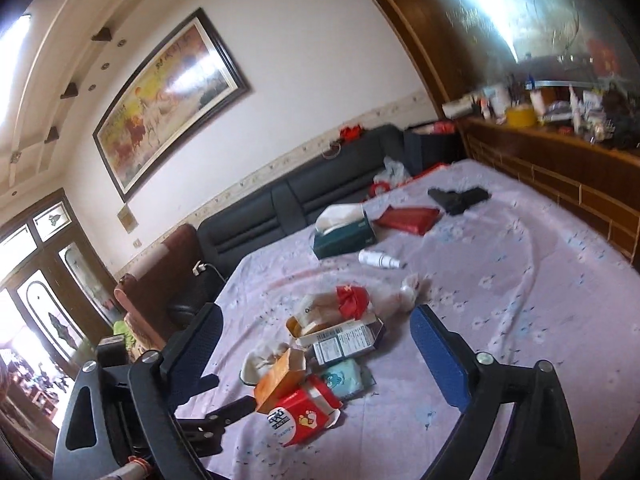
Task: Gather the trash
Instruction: 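Grasp the orange medicine box with the left tool while the right grasps the red packet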
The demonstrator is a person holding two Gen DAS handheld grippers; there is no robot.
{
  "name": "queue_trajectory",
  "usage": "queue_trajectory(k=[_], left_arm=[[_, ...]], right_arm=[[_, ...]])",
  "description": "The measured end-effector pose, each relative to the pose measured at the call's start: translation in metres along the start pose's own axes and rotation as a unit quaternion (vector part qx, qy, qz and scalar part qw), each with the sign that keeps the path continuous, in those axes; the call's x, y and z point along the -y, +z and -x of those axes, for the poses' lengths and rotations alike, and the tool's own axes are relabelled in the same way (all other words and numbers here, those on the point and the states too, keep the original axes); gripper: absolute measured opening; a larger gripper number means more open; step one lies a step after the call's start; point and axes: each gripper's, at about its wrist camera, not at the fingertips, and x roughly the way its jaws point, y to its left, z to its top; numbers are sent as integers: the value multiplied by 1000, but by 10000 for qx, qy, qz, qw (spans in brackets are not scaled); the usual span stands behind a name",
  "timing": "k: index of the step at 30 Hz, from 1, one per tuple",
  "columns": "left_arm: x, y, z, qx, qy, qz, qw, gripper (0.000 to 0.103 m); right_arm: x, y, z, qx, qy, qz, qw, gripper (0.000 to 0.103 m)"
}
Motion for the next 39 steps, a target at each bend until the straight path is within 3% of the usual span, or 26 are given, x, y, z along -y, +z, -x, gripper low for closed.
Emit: queue_trajectory(k=[8,10,12,21,23,27,31,33,34,35,37,39], left_arm=[[-12,14,-41,-366,21,95,9993,86],[-16,13,-50,-444,43,179,9988,82],[-20,10,-55,-499,50,264,9984,70],[-17,4,-53,-305,97,272,9991,64],[-20,4,-50,-229,60,330,9992,62],[-28,6,-48,-195,-85,652,9976,61],[-27,5,-47,-169,-115,733,9971,61],[-27,4,-47,-144,-190,764,9968,59],[-27,4,-46,-109,-220,789,9966,58],[-27,3,-45,-74,-231,799,9965,57],[-27,3,-42,25,-213,786,9967,53],[-26,3,-38,158,-239,746,9968,49]], right_arm=[[17,8,-46,-470,39,-254,9986,89],[18,12,-59,-545,27,-279,9981,88],[18,17,-71,-615,-19,-249,9978,88],[22,38,-159,-937,-138,176,9953,83],[27,32,-179,-962,-276,228,9947,73],[47,11,-199,-1020,-90,-64,9947,62],[43,-4,-208,-1237,26,220,9921,59],[39,-9,-212,-1259,-118,336,9914,48],[39,-11,-213,-1279,-121,344,9911,33],[39,-13,-214,-1312,-119,347,9907,23],[40,-13,-213,-1278,-198,365,9909,15],[44,-8,-205,-1018,-225,240,9943,14]])
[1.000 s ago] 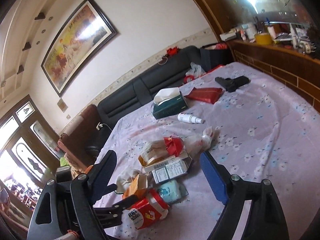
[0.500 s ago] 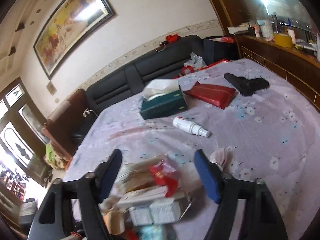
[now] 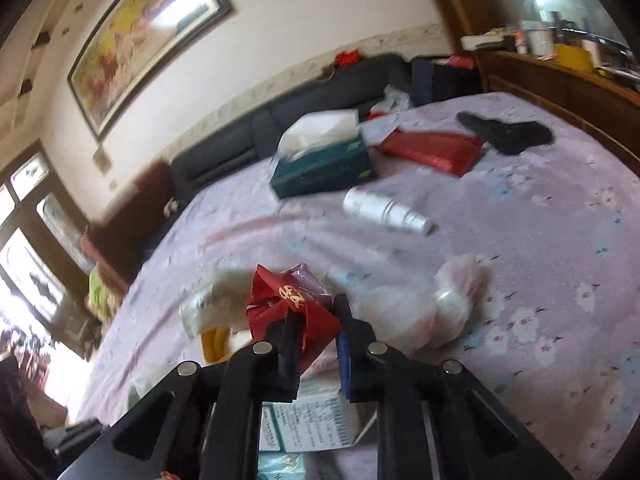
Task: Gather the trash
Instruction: 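Grasp the orange medicine box with the left tool while the right grasps the red packet, then carry the orange box and red packet with both tools to the red basket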
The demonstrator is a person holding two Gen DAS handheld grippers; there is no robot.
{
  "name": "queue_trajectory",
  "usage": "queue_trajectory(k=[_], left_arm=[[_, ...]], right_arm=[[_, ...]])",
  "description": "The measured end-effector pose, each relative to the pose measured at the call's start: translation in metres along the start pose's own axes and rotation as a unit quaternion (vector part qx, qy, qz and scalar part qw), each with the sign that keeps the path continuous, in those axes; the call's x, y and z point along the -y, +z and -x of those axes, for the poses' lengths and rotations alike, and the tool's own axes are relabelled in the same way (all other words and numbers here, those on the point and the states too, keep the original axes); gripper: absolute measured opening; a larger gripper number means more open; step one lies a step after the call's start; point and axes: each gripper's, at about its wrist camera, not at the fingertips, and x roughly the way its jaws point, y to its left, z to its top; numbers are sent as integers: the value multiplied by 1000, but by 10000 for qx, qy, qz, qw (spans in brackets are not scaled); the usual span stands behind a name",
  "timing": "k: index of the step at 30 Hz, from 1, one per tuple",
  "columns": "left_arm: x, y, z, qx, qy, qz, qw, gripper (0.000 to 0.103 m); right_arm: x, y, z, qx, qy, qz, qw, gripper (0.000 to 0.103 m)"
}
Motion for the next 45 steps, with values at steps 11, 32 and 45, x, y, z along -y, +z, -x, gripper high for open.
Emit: queue_trajectory(k=[11,32,45], left_arm=[[-10,2,-6,-74,16,271,9996,42],[-10,-2,-11,26,108,359,9993,46],[19,-3,57,1146,63,115,9933,46]], right_arm=[[7,12,41,1067,-20,-224,9940,14],[-1,10,51,1149,230,-55,9931,14],[-12,-77,201,1338,119,-297,9905,13]])
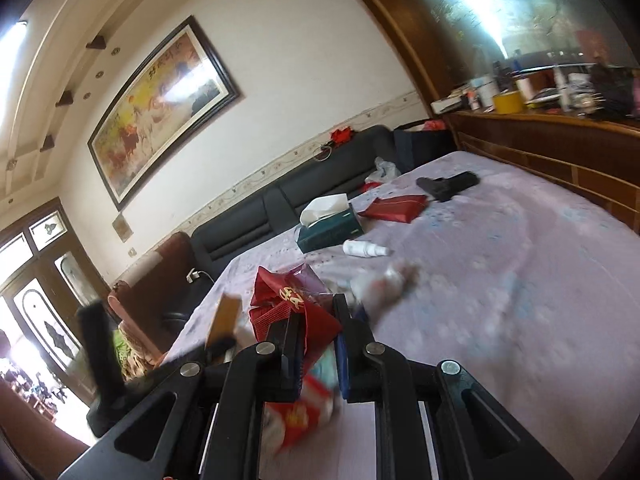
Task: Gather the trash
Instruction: 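Carry the orange box and red packet with both tools to the red basket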
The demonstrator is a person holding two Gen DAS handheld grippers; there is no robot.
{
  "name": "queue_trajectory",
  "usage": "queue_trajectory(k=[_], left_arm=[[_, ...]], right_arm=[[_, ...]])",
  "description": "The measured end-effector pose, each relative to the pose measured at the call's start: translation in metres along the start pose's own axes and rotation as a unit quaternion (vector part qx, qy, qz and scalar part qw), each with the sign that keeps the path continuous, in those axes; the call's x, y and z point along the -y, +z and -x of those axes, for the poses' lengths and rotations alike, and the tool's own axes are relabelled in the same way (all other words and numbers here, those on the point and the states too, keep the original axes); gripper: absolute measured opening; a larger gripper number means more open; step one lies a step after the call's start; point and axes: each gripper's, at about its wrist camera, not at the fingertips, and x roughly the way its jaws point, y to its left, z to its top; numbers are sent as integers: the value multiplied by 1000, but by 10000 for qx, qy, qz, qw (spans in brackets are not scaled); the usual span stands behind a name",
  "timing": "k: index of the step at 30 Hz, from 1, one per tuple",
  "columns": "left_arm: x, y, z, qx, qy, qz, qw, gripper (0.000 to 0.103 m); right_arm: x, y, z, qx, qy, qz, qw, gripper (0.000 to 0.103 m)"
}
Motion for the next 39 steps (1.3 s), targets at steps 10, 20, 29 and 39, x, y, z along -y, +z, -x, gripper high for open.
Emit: queue_trajectory(k=[10,20,29,39], left_arm=[[68,-15,108,415,-746,-289,9959,46],[150,-28,154,330,-1766,-758,9808,46],[210,-41,169,251,-2474,-1142,9618,46],[280,-57,177,25,-3285,-1491,9327,46]], right_arm=[[-13,-19,134,696,-334,-50,9970,14],[-20,-17,219,1246,-938,-195,9876,15],[-12,-20,288,1798,-1518,-269,9715,15],[5,-23,367,2363,-2272,-354,9441,15]])
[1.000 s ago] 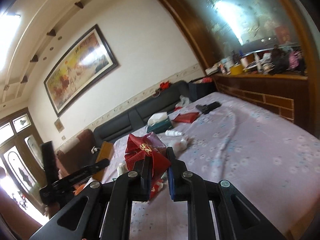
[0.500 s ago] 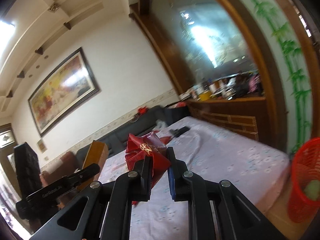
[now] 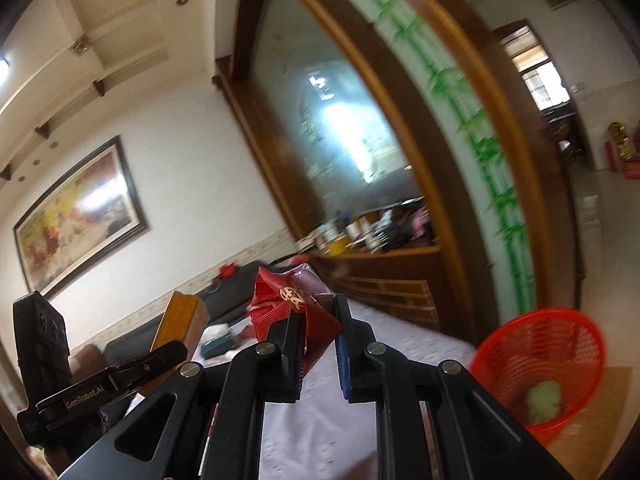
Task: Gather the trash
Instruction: 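Carry the orange box and red packet with both tools to the red basket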
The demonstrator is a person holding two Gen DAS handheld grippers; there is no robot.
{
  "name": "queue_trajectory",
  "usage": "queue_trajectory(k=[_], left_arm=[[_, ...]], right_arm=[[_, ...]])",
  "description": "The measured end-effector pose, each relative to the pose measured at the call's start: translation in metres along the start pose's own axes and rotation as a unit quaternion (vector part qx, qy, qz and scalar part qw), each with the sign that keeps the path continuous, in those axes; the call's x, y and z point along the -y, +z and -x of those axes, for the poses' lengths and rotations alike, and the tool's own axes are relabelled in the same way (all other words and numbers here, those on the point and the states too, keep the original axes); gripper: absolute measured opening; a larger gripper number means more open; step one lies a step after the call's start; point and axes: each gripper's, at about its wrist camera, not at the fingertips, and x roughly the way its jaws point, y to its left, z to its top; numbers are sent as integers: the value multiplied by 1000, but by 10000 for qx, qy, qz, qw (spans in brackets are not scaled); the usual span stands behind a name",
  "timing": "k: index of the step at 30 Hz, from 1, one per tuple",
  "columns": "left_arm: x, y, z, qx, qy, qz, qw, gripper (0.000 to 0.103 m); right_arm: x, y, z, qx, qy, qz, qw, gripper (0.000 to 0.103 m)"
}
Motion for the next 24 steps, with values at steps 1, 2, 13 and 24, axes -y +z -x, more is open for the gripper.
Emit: queue_trajectory(k=[1,2,13,24], left_arm=[[7,1,-5,-19,-95,-39,9999,46],[12,1,-10,-32,-180,-78,9998,46],[64,-10,-103,-922,-973,-235,9907,46],[91,-44,-197,-1708,-1594,-120,9723,46]], right_arm=[[5,3,6,69,-126,9,9999,15],[11,7,12,134,-291,15,9995,15],[84,15,41,304,-1393,-454,9887,15],[146,3,25,-9,-1994,-1003,9748,15]])
